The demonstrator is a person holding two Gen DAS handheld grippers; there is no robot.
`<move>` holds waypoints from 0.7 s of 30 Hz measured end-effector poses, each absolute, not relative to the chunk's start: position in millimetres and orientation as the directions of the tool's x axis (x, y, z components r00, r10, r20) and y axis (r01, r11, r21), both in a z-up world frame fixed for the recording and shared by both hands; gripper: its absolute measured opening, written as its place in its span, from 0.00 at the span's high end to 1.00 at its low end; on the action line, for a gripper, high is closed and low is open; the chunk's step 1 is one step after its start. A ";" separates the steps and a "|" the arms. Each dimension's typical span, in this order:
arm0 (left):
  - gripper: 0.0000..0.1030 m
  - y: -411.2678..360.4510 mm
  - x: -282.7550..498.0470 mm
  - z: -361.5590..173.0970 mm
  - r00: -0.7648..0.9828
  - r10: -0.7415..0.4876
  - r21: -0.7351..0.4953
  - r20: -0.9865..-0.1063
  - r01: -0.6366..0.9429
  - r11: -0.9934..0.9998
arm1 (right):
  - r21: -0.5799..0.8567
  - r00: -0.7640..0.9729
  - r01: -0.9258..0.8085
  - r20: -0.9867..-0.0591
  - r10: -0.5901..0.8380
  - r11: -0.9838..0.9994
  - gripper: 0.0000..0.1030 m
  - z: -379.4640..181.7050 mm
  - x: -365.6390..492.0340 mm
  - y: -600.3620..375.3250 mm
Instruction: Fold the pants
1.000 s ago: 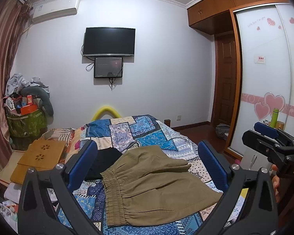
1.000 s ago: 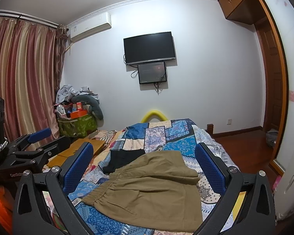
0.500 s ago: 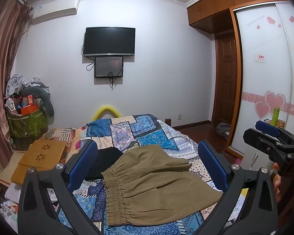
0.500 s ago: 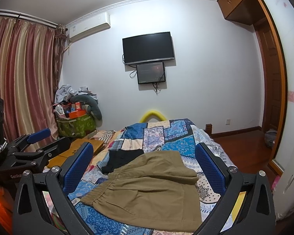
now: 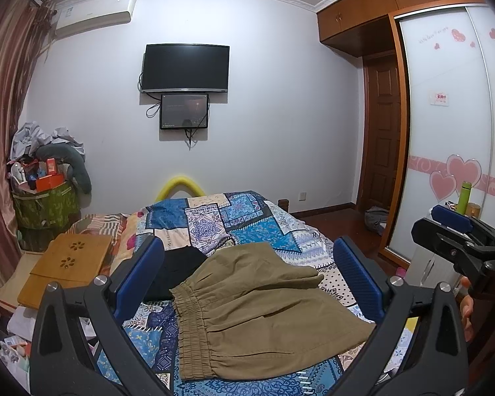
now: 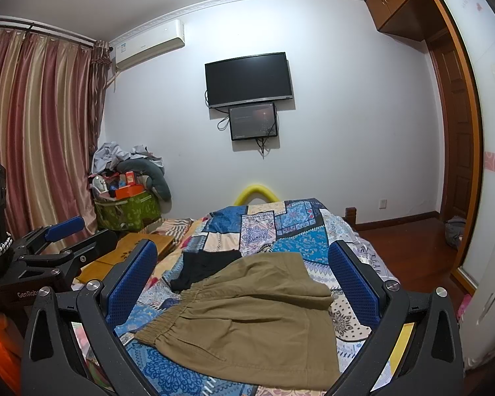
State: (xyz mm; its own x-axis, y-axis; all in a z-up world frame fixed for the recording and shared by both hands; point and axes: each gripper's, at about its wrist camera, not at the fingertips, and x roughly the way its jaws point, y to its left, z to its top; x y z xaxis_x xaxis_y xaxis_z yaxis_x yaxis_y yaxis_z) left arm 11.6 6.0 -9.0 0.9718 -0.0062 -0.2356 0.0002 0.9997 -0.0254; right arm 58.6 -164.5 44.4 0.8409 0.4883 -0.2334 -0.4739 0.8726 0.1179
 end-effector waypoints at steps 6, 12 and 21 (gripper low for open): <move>0.00 6.2 11.5 -9.7 0.972 -0.004 -0.023 -0.234 -0.001 1.000 | 0.118 0.841 -0.473 -0.234 0.487 0.873 0.00 44.2 58.3 -164.2; 0.00 6.3 11.4 -10.0 0.972 -0.003 -0.025 -0.233 -0.003 1.000 | 0.116 0.841 -0.474 -0.235 0.487 0.873 0.00 43.6 58.4 -164.0; 0.00 6.7 15.9 -11.0 0.971 -0.005 -0.030 -0.241 -0.002 1.000 | 0.116 0.839 -0.474 -0.242 0.488 0.873 0.00 39.3 61.9 -163.3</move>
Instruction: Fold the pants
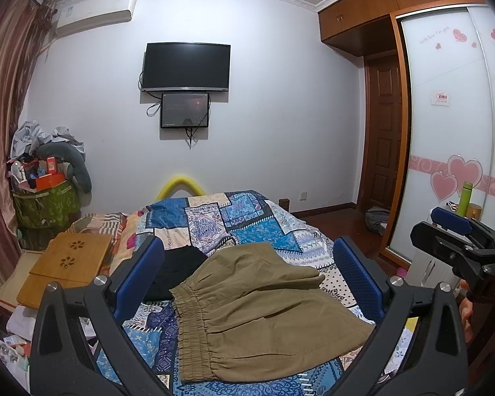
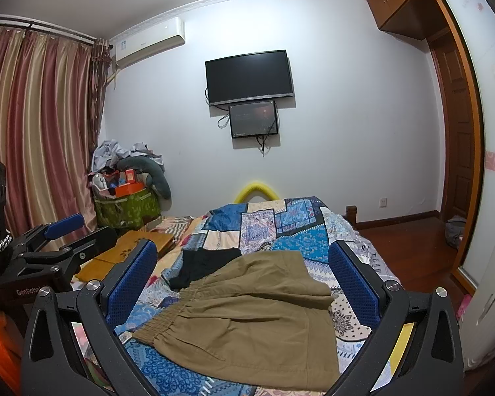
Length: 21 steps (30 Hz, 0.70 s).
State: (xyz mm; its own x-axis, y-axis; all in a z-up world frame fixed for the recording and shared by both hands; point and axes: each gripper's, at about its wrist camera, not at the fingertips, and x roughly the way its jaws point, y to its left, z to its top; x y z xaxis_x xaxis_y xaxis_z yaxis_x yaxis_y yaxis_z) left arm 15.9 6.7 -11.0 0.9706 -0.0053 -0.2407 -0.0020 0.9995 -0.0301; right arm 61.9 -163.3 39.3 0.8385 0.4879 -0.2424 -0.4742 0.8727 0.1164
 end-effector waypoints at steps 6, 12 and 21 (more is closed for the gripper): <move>0.00 13.5 38.3 -18.0 0.961 -0.006 -0.049 -0.277 -0.008 0.999 | 0.118 0.834 -0.468 -0.268 0.482 0.876 0.00 29.6 80.0 -163.3; 0.00 30.0 90.4 -39.3 0.930 0.007 -0.061 -0.367 -0.032 0.998 | 0.135 0.825 -0.439 -0.330 0.458 0.888 0.00 10.3 122.8 -170.9; 0.00 71.4 196.4 -98.2 0.823 0.106 -0.024 -0.557 -0.144 0.989 | 0.143 0.760 -0.417 -0.487 0.430 0.898 0.00 -36.0 201.4 -180.3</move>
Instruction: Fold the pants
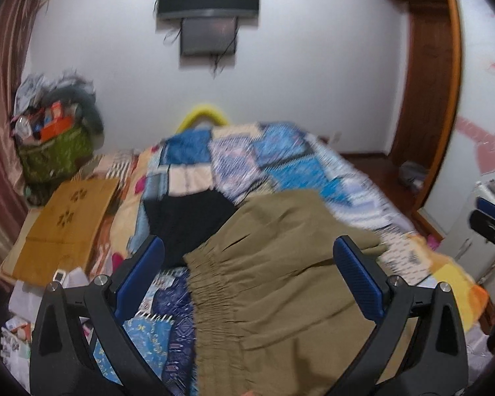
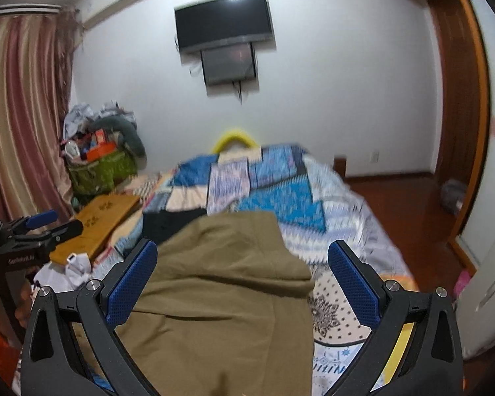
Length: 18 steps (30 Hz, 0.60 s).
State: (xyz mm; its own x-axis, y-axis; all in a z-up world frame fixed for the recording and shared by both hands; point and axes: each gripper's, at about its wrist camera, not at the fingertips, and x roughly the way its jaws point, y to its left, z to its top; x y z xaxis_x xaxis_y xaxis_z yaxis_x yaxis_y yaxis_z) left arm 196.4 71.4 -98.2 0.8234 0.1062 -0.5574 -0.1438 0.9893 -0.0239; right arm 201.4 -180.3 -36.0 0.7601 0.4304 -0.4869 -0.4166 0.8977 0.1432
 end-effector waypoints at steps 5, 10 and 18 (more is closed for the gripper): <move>0.00 105.7 247.0 -142.9 0.725 0.136 -0.012 -0.675 -0.194 0.981 | 0.168 0.661 -0.350 -0.653 0.370 0.922 0.00 -91.7 247.8 -191.5; 0.00 135.0 279.6 -191.5 0.613 0.102 -0.029 -0.784 -0.200 0.979 | 0.155 0.526 -0.351 -0.783 0.331 0.923 0.00 -143.6 273.6 -195.0; 0.00 153.9 294.1 -238.5 0.463 0.035 -0.033 -0.886 -0.140 0.990 | 0.181 0.449 -0.327 -0.834 0.321 0.928 0.04 -169.4 313.8 -202.5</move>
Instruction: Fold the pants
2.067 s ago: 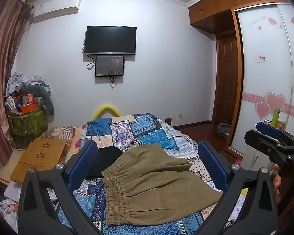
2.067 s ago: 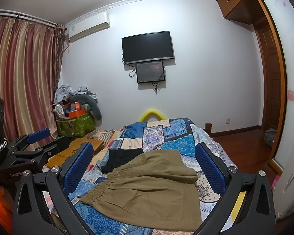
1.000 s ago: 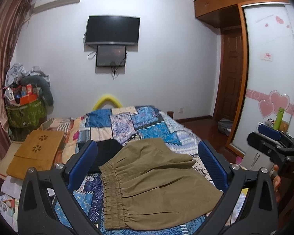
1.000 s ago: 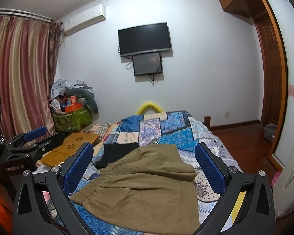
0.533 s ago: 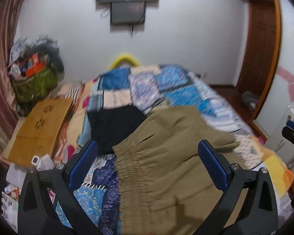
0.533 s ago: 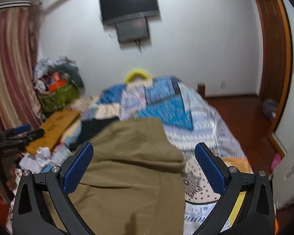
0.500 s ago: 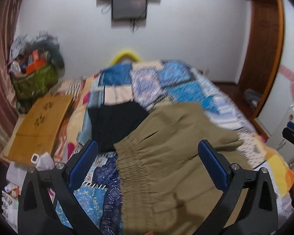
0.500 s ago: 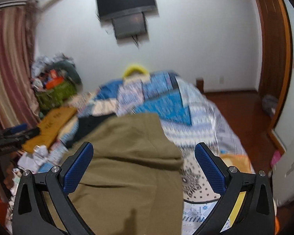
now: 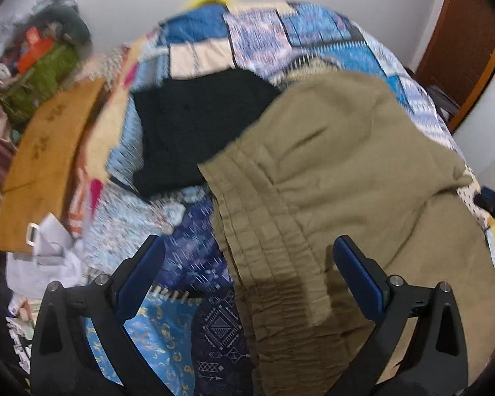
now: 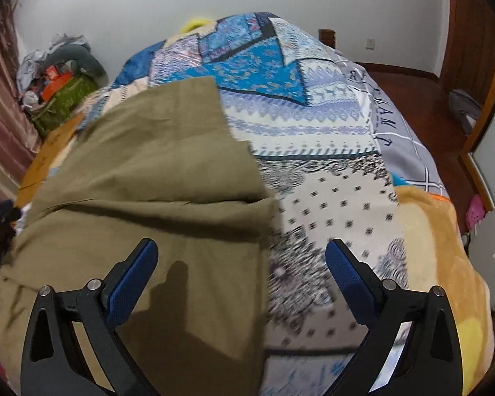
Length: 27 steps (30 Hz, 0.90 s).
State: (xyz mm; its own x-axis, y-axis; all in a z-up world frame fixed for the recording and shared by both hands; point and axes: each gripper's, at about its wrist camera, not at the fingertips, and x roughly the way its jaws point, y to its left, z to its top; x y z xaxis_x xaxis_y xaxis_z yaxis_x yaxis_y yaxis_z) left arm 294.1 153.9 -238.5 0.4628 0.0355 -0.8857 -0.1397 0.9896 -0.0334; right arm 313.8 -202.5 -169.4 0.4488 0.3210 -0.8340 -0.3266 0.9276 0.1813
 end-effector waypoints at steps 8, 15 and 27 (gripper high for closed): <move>0.05 163.7 298.6 -257.3 0.386 -0.131 -0.189 -0.913 -0.117 0.975 | 0.358 0.293 -0.295 -0.848 0.441 0.886 0.31 -201.2 336.7 -212.7; 0.42 156.8 294.3 -245.6 0.406 -0.202 -0.235 -0.891 -0.032 0.972 | 0.397 0.260 -0.302 -0.841 0.475 0.867 0.70 -200.5 329.3 -212.4; 0.34 149.1 297.4 -241.3 0.431 0.035 0.007 -0.902 -0.066 0.998 | 0.211 0.282 -0.388 -0.900 0.333 0.897 0.91 -198.8 331.1 -184.9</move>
